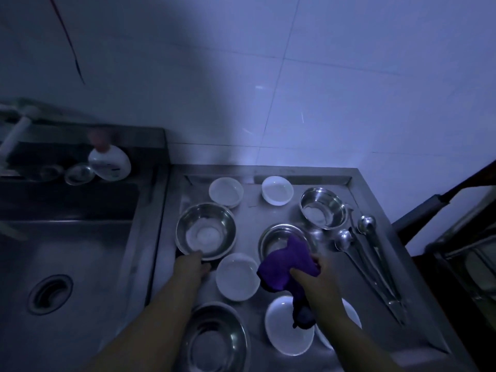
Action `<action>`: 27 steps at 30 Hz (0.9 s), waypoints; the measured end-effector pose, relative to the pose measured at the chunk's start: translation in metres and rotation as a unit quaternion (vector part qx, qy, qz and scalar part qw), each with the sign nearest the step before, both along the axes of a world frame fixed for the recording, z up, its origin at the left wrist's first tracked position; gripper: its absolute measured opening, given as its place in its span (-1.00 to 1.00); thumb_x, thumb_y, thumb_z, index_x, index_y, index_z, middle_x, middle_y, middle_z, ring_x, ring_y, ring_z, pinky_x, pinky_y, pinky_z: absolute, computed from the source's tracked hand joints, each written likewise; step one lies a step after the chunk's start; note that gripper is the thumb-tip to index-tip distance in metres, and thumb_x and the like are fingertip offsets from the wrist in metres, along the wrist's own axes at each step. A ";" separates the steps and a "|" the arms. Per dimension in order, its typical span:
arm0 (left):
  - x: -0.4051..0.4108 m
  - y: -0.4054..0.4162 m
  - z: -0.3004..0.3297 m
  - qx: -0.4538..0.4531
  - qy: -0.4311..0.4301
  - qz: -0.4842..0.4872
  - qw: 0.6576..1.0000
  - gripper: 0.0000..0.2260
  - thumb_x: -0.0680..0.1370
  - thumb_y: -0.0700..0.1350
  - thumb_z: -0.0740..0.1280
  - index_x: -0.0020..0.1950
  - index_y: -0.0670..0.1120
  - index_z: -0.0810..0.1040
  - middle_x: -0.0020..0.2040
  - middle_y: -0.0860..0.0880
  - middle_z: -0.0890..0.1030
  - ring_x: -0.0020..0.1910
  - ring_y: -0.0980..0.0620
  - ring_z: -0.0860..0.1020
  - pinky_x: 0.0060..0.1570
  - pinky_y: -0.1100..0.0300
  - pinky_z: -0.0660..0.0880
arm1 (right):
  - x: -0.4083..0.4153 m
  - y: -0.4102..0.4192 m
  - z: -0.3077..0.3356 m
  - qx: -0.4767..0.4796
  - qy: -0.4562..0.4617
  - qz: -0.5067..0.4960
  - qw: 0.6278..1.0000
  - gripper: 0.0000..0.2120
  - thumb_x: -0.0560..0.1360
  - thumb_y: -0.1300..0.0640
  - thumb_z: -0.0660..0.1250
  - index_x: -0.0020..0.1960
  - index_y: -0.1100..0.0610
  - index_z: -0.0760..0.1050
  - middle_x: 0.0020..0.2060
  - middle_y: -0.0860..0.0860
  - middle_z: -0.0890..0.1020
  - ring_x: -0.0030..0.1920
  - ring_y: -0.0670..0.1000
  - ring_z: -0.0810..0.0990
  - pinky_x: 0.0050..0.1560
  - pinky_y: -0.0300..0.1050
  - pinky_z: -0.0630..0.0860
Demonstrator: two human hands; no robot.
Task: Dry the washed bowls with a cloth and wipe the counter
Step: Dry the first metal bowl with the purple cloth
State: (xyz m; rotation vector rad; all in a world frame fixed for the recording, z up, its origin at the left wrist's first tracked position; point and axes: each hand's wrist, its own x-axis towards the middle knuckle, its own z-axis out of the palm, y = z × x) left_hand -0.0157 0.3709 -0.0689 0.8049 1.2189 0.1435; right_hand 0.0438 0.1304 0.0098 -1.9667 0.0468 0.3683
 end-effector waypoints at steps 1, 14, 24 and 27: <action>0.003 0.001 -0.002 -0.021 -0.021 0.019 0.999 -0.84 0.54 -0.33 0.24 0.10 -0.22 0.49 -0.11 -0.16 0.52 -0.22 -0.06 0.50 -0.25 0.14 0.54 | -0.002 0.002 0.000 -0.004 -0.001 0.000 1.000 -0.67 0.36 0.34 0.44 0.02 0.06 0.45 -0.13 0.02 0.60 -0.18 -0.04 0.59 -0.39 -0.36 0.45; -0.012 0.034 0.018 0.148 0.018 -0.068 0.986 -0.94 0.41 -0.33 0.30 -0.15 -0.27 0.52 -0.19 -0.25 0.59 -0.16 -0.21 0.59 -0.20 -0.02 0.59 | -0.017 0.010 -0.002 -0.023 -0.033 0.013 0.999 -0.67 0.30 0.38 0.46 -0.09 0.02 0.50 -0.22 0.01 0.62 -0.28 -0.10 0.58 -0.43 -0.43 0.42; -0.048 0.009 0.113 0.489 -0.035 -0.098 0.866 -0.78 0.55 -0.23 0.25 0.08 0.07 0.51 -0.14 -0.01 0.62 -0.16 -0.03 0.58 -0.21 0.10 0.49 | -0.010 0.009 0.032 0.022 -0.050 0.097 0.994 -0.66 0.31 0.33 0.46 -0.06 -0.04 0.52 -0.24 -0.06 0.64 -0.29 -0.13 0.61 -0.33 -0.29 0.51; -0.054 -0.005 0.137 0.528 -0.004 -0.105 0.843 -0.60 0.59 -0.17 0.21 0.40 0.10 0.34 -0.02 -0.02 0.59 -0.08 -0.05 0.57 -0.14 0.17 0.41 | -0.005 0.007 0.048 0.044 -0.076 0.112 0.990 -0.66 0.30 0.36 0.45 -0.10 -0.02 0.52 -0.30 -0.06 0.63 -0.34 -0.17 0.59 -0.39 -0.37 0.48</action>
